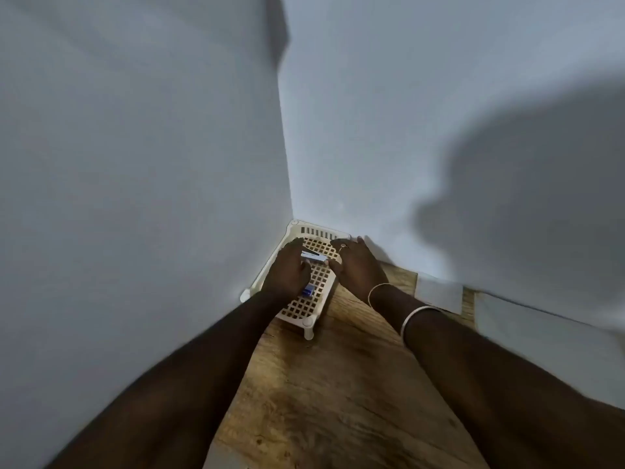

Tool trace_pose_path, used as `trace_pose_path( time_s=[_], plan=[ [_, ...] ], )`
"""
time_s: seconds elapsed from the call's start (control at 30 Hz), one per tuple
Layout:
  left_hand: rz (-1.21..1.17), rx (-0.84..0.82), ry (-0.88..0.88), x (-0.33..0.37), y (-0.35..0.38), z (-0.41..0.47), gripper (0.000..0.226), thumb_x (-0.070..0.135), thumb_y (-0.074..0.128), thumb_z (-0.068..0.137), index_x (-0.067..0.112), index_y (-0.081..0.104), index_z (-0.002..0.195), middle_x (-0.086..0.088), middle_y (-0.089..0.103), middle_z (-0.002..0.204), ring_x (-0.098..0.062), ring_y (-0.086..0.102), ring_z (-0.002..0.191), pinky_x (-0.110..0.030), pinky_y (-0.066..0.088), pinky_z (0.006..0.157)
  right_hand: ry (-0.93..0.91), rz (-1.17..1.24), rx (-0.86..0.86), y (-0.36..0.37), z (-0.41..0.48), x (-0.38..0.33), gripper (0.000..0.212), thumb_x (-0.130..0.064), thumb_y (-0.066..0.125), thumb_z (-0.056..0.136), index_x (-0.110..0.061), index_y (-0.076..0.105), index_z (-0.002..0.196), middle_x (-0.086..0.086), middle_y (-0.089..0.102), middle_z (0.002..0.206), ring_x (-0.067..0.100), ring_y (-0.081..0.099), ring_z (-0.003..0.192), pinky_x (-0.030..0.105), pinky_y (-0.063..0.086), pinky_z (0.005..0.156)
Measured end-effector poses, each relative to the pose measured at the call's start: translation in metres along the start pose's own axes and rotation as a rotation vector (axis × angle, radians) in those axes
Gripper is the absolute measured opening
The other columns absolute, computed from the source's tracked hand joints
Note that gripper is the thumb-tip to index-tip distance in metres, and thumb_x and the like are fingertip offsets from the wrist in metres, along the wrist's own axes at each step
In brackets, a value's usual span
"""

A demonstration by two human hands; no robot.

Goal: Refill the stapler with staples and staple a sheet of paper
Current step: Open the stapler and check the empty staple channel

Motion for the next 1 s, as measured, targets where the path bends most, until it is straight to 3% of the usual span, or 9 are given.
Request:
trace_pose_path(
  time_s=[0.17,0.27,0.37,0.5,0.6,0.8,0.93,1.0],
  plan=[
    [-0.027,-0.022,-0.089,-0.028,0.003,0.008,0.04,0.009,0.055,0.092,0.017,0.058,0.131,-0.005,0.067,0.13,-0.022,0.062,0.12,-0.036,0.048,0.104,0.018,-0.045,-0.096,0.032,0.028,-0.003,0.039,-0.028,0.061,0.098,-0.009,0.062,0.131,0.01,0.068,0.126,0.028,0.059,0.124,0.045,0.025,0.121],
    [-0.026,-0.028,-0.158,-0.047,0.008,0.012,0.04,0.007,0.054,0.089,0.019,0.061,0.127,-0.003,0.071,0.122,-0.021,0.066,0.111,-0.035,0.052,0.098,0.025,-0.043,-0.091,0.044,0.036,-0.005,0.024,-0.027,0.064,0.094,-0.011,0.068,0.111,0.01,0.072,0.11,0.03,0.065,0.108,0.041,0.042,0.106],
    [-0.038,-0.029,-0.192,-0.062,0.014,0.012,0.039,0.007,0.056,0.089,0.02,0.061,0.126,-0.002,0.071,0.12,-0.02,0.067,0.11,-0.039,0.054,0.098,0.026,-0.071,-0.07,0.051,0.042,-0.007,0.021,-0.029,0.067,0.092,-0.013,0.069,0.104,0.01,0.073,0.105,0.03,0.067,0.1,0.038,0.049,0.092],
    [-0.027,0.011,-0.232,-0.073,0.015,0.015,0.044,0.004,0.057,0.088,0.016,0.061,0.13,-0.006,0.071,0.122,-0.024,0.067,0.113,-0.031,0.05,0.1,0.01,-0.115,-0.055,0.058,0.045,-0.011,0.017,-0.023,0.066,0.092,-0.014,0.068,0.106,0.009,0.074,0.106,0.031,0.069,0.101,0.039,0.048,0.093],
    [-0.082,0.075,-0.308,-0.081,0.014,0.018,0.051,-0.004,0.051,0.086,0.011,0.06,0.134,-0.01,0.069,0.128,-0.027,0.066,0.115,-0.025,0.045,0.092,0.035,-0.139,-0.048,0.06,0.046,-0.008,0.018,-0.016,0.063,0.091,-0.013,0.067,0.108,0.011,0.074,0.104,0.032,0.069,0.1,0.04,0.05,0.093],
    [-0.185,0.147,-0.409,-0.083,0.014,0.024,0.058,-0.008,0.05,0.084,0.009,0.057,0.139,-0.012,0.065,0.134,-0.028,0.062,0.121,-0.041,0.05,0.105,0.068,-0.049,-0.005,0.058,0.045,-0.006,0.019,-0.009,0.062,0.089,-0.009,0.067,0.108,0.013,0.075,0.099,0.033,0.071,0.092,0.039,0.056,0.085],
    [-0.234,0.201,-0.403,-0.073,0.008,0.02,0.052,-0.005,0.05,0.085,0.01,0.062,0.133,-0.012,0.069,0.127,-0.023,0.067,0.106,-0.024,0.051,0.082,0.141,0.184,0.118,0.041,0.034,-0.001,0.031,-0.002,0.062,0.087,-0.011,0.068,0.116,0.013,0.076,0.099,0.029,0.073,0.088,0.036,0.06,0.079],
    [-0.252,0.242,-0.361,-0.06,0.002,0.017,0.051,-0.005,0.05,0.084,0.01,0.064,0.13,-0.01,0.071,0.123,-0.022,0.069,0.103,-0.025,0.055,0.08,0.172,0.296,0.177,0.025,0.025,0.002,0.035,-0.001,0.063,0.086,-0.013,0.068,0.119,0.012,0.077,0.101,0.027,0.073,0.089,0.034,0.06,0.079]
  ],
)
Point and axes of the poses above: each hand's wrist, its own z-axis towards the middle knuckle, its own y-axis out of the palm, x = y × z, the point moved 10 cm from there along z, towards the middle knuckle
